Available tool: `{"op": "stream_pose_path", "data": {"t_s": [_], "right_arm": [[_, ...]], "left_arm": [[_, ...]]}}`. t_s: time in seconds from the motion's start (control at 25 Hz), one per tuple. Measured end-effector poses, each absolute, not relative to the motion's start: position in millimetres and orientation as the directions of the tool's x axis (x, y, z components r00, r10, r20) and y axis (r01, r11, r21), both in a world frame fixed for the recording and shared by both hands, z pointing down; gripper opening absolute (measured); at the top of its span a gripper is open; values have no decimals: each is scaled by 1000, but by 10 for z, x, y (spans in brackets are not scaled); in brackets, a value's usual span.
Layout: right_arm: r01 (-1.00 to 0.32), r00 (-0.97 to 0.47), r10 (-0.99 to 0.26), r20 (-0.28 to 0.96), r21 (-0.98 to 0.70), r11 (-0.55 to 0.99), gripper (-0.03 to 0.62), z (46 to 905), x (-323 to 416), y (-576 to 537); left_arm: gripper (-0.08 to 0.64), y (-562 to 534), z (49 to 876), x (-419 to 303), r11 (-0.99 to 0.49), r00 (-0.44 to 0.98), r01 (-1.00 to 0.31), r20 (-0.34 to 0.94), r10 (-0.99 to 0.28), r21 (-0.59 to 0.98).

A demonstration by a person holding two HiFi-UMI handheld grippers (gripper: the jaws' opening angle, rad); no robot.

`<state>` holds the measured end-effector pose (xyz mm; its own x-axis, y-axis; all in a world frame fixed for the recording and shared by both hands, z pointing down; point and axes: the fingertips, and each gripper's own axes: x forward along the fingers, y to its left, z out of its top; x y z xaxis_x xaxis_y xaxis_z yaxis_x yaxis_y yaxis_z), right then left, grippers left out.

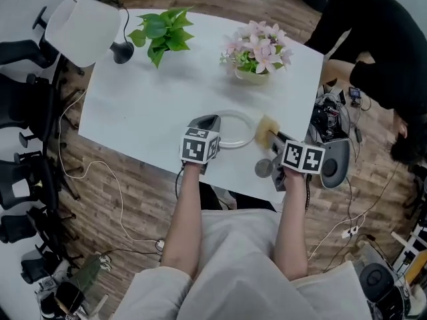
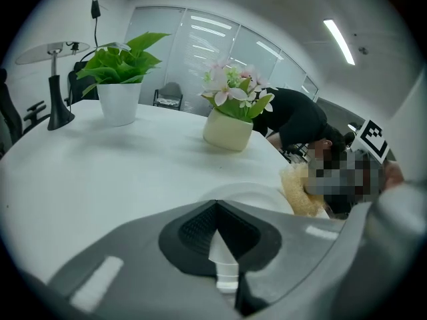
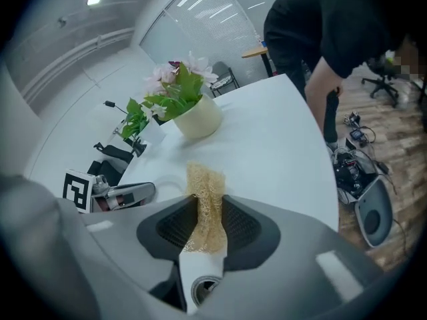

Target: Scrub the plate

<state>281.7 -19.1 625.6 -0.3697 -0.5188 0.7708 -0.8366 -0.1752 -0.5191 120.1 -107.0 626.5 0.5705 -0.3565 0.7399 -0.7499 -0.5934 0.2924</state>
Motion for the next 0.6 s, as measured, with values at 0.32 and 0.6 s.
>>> {"op": "stream_pose_path", "data": {"t_s": [0.32, 0.6], "right_arm": [[-843, -211, -584, 784, -448, -297, 137, 6063, 2831, -102], [-861, -79, -587, 806, -352, -366, 137, 5886, 2541, -257]], "left_arm": [[1, -987, 6138, 1130, -715, 640, -629, 725, -254, 305], [2, -1228, 6109, 806, -823, 651, -495, 746, -140, 278]]}}
